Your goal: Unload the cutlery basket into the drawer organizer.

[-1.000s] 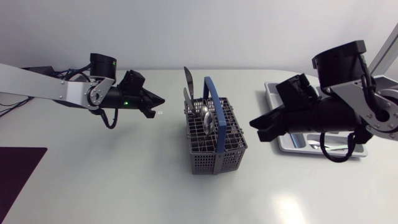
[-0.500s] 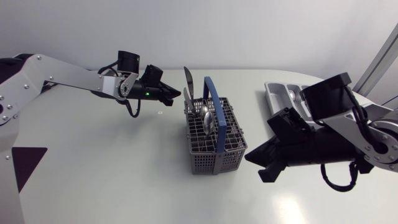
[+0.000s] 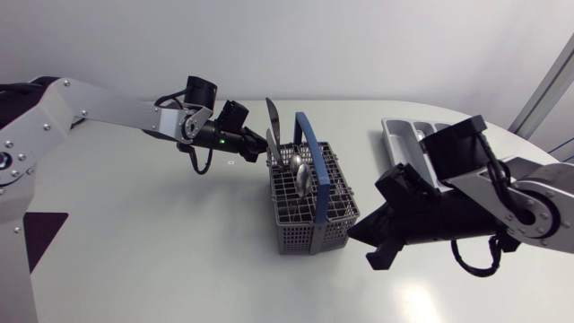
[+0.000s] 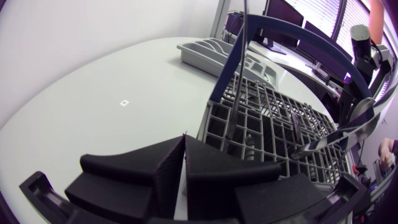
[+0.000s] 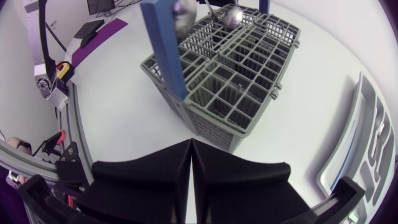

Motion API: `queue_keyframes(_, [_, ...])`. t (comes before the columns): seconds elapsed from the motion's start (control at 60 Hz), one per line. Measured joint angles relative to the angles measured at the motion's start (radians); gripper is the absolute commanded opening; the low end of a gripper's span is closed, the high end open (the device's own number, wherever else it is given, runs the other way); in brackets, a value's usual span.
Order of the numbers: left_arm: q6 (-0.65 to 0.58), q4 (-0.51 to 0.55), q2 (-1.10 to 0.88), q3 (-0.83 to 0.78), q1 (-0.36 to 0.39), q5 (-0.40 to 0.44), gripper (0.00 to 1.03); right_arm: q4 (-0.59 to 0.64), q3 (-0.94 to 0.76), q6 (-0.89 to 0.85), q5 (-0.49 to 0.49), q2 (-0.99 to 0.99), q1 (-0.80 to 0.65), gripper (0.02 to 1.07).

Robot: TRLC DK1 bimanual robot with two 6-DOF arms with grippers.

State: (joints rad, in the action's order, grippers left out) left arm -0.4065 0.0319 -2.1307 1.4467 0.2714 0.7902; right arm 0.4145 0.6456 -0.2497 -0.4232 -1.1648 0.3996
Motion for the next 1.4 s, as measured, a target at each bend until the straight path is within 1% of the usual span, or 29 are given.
queue_keyframes(0.067, [-0.044, 0.056, 0.002, 0.010, 0.003, 0.007, 0.20, -0.007, -0.002, -0.013, 0.000, -0.030, -0.022, 0.08])
queue_keyframes(0.15, [-0.121, 0.180, 0.013, 0.017, 0.011, 0.008, 0.19, -0.022, -0.006, -0.018, 0.002, -0.048, -0.035, 0.08])
queue_keyframes(0.25, [-0.180, 0.281, 0.021, 0.024, 0.011, 0.007, 0.18, -0.027, -0.014, -0.021, 0.005, -0.058, -0.037, 0.08])
queue_keyframes(0.4, [-0.259, 0.385, 0.043, 0.023, 0.010, 0.006, 0.18, -0.052, -0.019, -0.030, 0.008, -0.092, -0.068, 0.08])
queue_keyframes(0.467, [-0.290, 0.410, 0.064, 0.002, 0.007, 0.002, 0.18, -0.070, -0.019, -0.036, 0.018, -0.107, -0.083, 0.08])
queue_keyframes(0.7, [-0.356, 0.431, 0.195, -0.169, -0.015, -0.016, 0.18, -0.163, 0.003, -0.039, 0.032, -0.185, -0.152, 0.08])
queue_keyframes(0.917, [-0.377, 0.439, 0.334, -0.347, -0.015, -0.017, 0.18, -0.256, 0.110, -0.031, 0.055, -0.330, -0.202, 0.08])
queue_keyframes(1.033, [-0.380, 0.444, 0.394, -0.415, -0.012, -0.019, 0.18, -0.291, 0.180, -0.020, 0.054, -0.393, -0.206, 0.08])
queue_keyframes(1.117, [-0.380, 0.441, 0.428, -0.437, -0.013, -0.019, 0.18, -0.316, 0.187, -0.020, 0.053, -0.394, -0.206, 0.08])
queue_keyframes(1.167, [-0.380, 0.433, 0.458, -0.447, -0.014, -0.033, 0.18, -0.322, 0.183, -0.021, 0.053, -0.387, -0.214, 0.08])
queue_keyframes(1.25, [-0.380, 0.404, 0.520, -0.479, -0.025, -0.055, 0.18, -0.330, 0.154, -0.030, 0.050, -0.343, -0.235, 0.18])
queue_keyframes(1.4, [-0.371, 0.383, 0.680, -0.536, -0.046, -0.095, 0.20, -0.312, 0.063, -0.071, 0.050, -0.148, -0.302, 0.33])
